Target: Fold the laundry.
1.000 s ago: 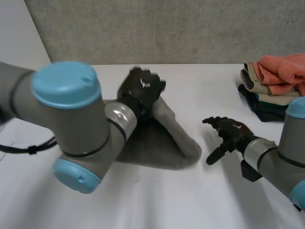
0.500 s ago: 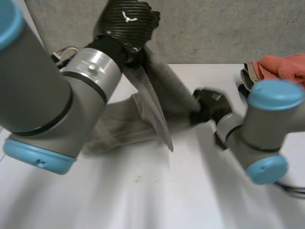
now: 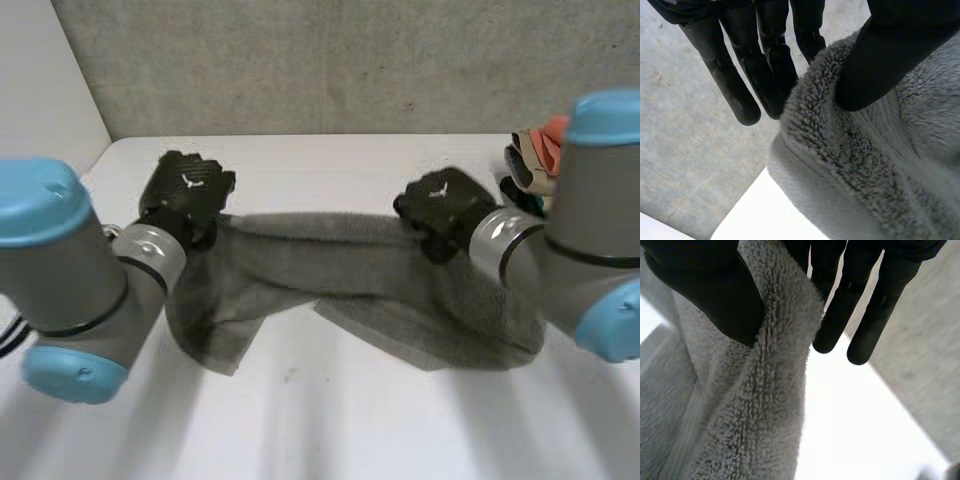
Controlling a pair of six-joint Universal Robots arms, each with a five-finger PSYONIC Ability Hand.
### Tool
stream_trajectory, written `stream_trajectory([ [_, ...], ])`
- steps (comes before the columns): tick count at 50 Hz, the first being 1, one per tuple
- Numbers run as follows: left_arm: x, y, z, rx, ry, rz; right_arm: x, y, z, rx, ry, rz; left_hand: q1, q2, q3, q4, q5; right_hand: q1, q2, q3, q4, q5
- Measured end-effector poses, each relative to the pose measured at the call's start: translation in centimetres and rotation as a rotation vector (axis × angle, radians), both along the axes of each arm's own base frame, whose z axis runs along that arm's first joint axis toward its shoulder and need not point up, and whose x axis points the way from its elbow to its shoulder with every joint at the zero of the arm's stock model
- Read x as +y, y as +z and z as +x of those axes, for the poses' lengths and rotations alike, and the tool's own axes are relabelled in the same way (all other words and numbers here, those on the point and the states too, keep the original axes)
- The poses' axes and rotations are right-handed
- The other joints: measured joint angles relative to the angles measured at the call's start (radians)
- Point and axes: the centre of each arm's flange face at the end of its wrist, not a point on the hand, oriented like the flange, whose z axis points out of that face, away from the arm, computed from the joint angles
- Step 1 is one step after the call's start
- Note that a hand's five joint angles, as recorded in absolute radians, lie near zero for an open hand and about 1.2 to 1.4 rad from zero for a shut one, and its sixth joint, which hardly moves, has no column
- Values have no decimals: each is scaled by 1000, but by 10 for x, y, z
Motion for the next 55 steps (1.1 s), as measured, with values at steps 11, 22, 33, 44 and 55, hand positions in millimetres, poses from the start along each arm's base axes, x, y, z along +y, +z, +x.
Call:
stream_trajectory([
  [11,-80,115,-37,260,-13,-531,-84,74,22,-255,-174,-525,0,4,5,0,0,0,0,5,4,0],
  [22,-74,171,-30,367,-19,-768,-71,147,19,-472,-158,-897,0,4,5,1,0,0,0,5,4,21],
  [33,-24,17,-3,94,-11,-262,-36,8,12,-186,-55,-388,0,4,5,1,9,0,0,5,4,24],
  [44,46,-74,20,-239,-58,10,16,-98,11,-4,25,-57,-180,-220,-213,-225,-184,0,0,5,4,25],
  [55,70,-46,19,-309,-98,146,30,-102,12,10,46,-42,-728,-820,-814,-834,-801,0,0,5,4,28],
])
